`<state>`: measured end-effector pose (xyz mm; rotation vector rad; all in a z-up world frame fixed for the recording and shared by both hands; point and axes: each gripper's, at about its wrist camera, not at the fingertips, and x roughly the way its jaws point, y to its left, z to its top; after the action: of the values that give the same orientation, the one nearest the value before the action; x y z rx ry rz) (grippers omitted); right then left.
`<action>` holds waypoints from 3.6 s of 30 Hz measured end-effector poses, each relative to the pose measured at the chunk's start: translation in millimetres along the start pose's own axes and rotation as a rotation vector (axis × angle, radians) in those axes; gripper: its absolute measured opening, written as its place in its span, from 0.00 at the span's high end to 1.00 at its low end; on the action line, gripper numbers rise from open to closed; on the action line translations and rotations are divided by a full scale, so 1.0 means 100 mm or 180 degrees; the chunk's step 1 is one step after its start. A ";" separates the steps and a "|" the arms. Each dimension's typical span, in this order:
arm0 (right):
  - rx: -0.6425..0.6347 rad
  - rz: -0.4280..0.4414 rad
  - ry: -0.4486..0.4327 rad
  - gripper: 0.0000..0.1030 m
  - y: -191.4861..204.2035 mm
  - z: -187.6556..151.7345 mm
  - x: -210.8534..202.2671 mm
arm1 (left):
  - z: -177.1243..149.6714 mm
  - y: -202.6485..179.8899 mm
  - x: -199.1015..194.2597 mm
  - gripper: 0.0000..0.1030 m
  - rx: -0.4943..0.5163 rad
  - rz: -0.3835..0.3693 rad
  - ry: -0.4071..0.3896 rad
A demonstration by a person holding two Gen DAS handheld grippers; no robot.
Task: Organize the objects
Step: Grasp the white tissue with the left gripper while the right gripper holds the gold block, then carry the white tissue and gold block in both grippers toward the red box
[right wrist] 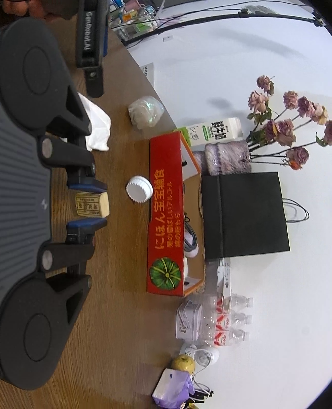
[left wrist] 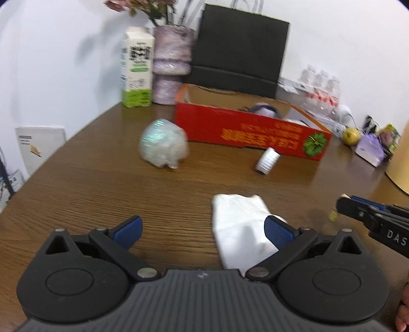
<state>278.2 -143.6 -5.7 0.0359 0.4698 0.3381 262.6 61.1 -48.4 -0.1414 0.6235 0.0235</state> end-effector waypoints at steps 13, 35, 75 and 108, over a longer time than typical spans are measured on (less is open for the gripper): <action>-0.0026 -0.0105 0.0026 0.80 -0.29 0.00 -0.04 | 0.06 -0.41 0.31 0.00 0.0188 -0.0099 0.0440; -0.0152 -0.0022 -0.0019 0.80 -0.23 -0.02 -0.11 | -0.01 -0.58 0.36 0.26 0.0447 0.0124 0.0166; -0.0258 -0.0145 -0.0310 0.80 -0.14 0.24 -0.17 | 0.27 -0.75 -0.32 0.47 0.0419 0.0031 -0.0762; -0.0157 -0.0202 -0.0590 0.80 -0.21 0.92 0.57 | 1.14 -0.78 0.33 0.47 0.0142 0.0062 -0.1023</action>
<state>373.5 -140.8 49.3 0.0041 0.2781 0.2809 360.4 -1.2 33.7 -0.0857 0.3042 0.0500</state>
